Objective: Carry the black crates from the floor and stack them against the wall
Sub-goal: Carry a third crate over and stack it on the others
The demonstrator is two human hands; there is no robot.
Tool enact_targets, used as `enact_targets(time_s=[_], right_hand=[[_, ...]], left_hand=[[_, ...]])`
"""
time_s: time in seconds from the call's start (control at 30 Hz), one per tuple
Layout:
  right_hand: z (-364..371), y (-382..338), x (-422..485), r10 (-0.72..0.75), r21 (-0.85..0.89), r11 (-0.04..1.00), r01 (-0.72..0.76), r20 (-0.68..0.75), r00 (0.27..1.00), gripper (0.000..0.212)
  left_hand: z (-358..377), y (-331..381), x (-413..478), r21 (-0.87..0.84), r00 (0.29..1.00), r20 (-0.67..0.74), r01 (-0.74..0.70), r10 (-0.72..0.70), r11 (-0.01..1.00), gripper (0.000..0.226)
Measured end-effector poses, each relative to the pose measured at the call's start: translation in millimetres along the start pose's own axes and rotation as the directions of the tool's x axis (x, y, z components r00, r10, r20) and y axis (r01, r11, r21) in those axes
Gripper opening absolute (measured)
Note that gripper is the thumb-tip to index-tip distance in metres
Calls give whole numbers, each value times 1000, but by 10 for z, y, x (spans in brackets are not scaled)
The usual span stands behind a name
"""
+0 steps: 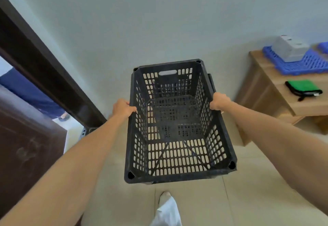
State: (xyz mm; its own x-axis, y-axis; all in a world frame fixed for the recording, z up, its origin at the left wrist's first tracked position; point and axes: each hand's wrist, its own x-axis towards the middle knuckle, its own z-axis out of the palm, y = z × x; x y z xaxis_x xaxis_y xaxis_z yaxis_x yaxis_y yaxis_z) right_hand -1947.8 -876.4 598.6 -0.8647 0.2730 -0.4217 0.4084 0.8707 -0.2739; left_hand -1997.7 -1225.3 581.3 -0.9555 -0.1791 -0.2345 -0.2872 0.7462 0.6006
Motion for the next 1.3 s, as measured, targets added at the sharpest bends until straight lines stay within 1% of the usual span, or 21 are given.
enact_targets(time_s=[0.1, 0.2, 0.33, 0.43, 0.5, 0.63, 0.77, 0.9, 0.93, 0.97, 1.0, 1.03, 1.07, 1.1, 1.13, 1.2, 1.23, 1.27, 1.3], right_hand=[[-136, -90, 474, 47, 35, 998, -47, -10, 999, 31], [-215, -121, 842, 101, 67, 993, -101, 7, 995, 32], [-253, -74, 1304, 174, 134, 974, -181, 68, 982, 25], [-352, 12, 1633, 204, 177, 958, -224, 126, 971, 15], [-430, 90, 1803, 221, 230, 939, -255, 164, 961, 12], [-493, 212, 2075, 263, 329, 885, -330, 232, 936, 15], [-437, 190, 2233, 277, 318, 872, -373, 307, 910, 26], [-376, 197, 2375, 275, 340, 855, -392, 343, 898, 30], [-381, 206, 2383, 270, 302, 875, -379, 344, 899, 37], [-401, 216, 2378, 278, 206, 914, -349, 309, 910, 47], [-433, 230, 2371, 286, 52, 951, -303, 214, 934, 57], [-482, 251, 2364, 266, -120, 959, -256, 77, 961, 63], [-539, 278, 2356, 205, -238, 949, -209, -41, 978, 66], [-596, 295, 2355, 121, -296, 944, -146, -101, 988, 71], [-642, 307, 2360, 10, -346, 937, -44, -98, 995, 78], [-673, 298, 2381, -197, -472, 859, 199, 54, 979, 86], [-642, 271, 2411, -248, -511, 810, 287, 145, 958, 84], [-592, 228, 2439, -260, -530, 778, 338, 218, 941, 80], [-520, 201, 2465, -262, -537, 761, 365, 260, 929, 73]], left_hand=[[23, 305, 728, 22, 999, 23, -33, 32, 999, 26], [136, 623, 1277, 59, 997, 49, -68, 65, 996, 25], [378, 1060, 1850, 112, 989, 97, -119, 108, 987, 19], [554, 1400, 2239, 168, 984, 112, -156, 138, 973, 13], [656, 1631, 2442, 202, 977, 134, -193, 168, 960, 10], [841, 1927, 2868, 266, 960, 160, -266, 229, 927, 29], [982, 2036, 3233, 337, 932, 223, -349, 286, 874, 28], [1098, 2213, 3544, 359, 891, 281, -443, 357, 822, 28], [1124, 2281, 3617, 362, 878, 300, -466, 373, 807, 27], [1146, 2353, 3683, 362, 864, 317, -492, 392, 792, 27], [1176, 2422, 3757, 363, 849, 332, -517, 411, 775, 27], [1204, 2491, 3818, 367, 834, 345, -542, 431, 756, 27], [1234, 2558, 3873, 372, 819, 359, -565, 447, 737, 25], [1259, 2620, 3904, 379, 804, 375, -588, 462, 715, 23], [1288, 2674, 3934, 391, 792, 388, -604, 471, 694, 21], [1350, 2780, 3991, 398, 764, 404, -642, 504, 655, 22], [1374, 2821, 4035, 392, 751, 408, -658, 519, 643, 24], [1414, 2846, 4107, 385, 739, 408, -671, 536, 634, 26], [1452, 2855, 4174, 384, 728, 409, -685, 551, 620, 28]])
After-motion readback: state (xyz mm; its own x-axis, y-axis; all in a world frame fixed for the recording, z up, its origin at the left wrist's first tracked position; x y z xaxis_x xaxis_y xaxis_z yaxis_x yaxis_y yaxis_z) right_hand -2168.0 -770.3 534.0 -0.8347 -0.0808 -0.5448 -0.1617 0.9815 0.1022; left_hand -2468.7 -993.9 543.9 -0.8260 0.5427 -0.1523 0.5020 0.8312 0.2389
